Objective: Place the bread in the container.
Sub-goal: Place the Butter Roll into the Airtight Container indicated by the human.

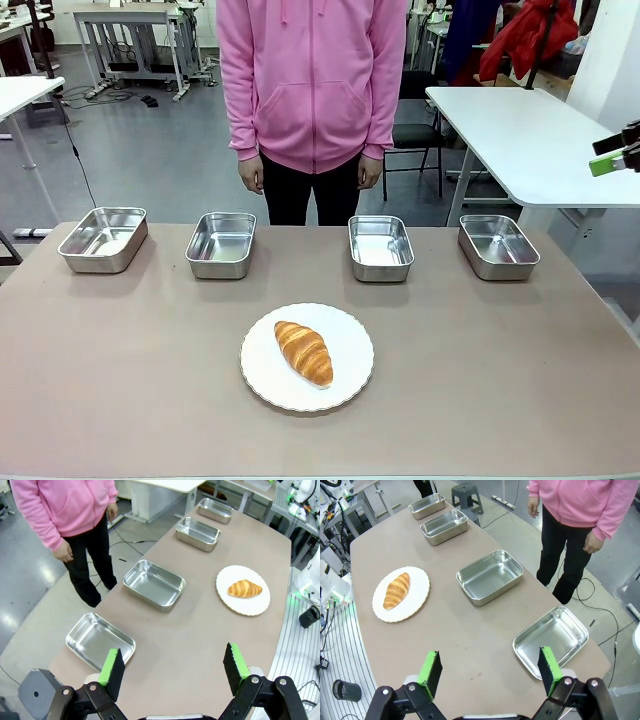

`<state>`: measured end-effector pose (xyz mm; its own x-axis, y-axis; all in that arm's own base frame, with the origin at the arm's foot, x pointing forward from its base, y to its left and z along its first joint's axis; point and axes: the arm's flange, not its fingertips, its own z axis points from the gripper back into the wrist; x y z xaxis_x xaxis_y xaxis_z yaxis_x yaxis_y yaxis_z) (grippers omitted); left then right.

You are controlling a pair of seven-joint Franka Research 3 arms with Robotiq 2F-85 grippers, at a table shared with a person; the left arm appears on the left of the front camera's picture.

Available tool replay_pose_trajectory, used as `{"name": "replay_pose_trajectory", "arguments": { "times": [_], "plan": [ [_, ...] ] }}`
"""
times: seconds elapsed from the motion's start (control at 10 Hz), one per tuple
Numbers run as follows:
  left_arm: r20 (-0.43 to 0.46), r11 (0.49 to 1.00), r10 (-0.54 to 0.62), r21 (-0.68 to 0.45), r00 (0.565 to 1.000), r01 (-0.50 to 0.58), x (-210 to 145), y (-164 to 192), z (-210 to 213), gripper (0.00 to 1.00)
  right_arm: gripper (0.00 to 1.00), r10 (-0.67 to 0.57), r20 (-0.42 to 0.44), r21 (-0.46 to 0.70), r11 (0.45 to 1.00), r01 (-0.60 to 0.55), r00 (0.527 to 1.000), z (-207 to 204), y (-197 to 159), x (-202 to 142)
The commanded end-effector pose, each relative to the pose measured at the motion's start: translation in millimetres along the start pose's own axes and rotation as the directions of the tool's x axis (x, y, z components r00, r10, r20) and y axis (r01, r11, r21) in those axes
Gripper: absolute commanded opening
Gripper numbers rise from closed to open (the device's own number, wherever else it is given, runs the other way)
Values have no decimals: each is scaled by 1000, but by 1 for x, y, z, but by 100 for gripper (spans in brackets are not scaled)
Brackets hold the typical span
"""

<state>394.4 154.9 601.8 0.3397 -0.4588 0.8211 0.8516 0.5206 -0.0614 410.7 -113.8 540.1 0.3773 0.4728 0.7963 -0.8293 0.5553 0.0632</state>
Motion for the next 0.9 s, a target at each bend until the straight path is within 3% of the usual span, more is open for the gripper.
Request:
{"name": "replay_pose_trajectory", "arguments": {
  "times": [0.0,0.8],
  "plan": [
    [3,1000,-1,1,1000,1,0,-1,1,100,100,5,5,2,1000,-5,1000,0,1,2],
    [3,1000,-1,1,1000,1,0,-1,1,100,100,5,5,2,1000,-5,1000,0,1,2]
  ]
}}
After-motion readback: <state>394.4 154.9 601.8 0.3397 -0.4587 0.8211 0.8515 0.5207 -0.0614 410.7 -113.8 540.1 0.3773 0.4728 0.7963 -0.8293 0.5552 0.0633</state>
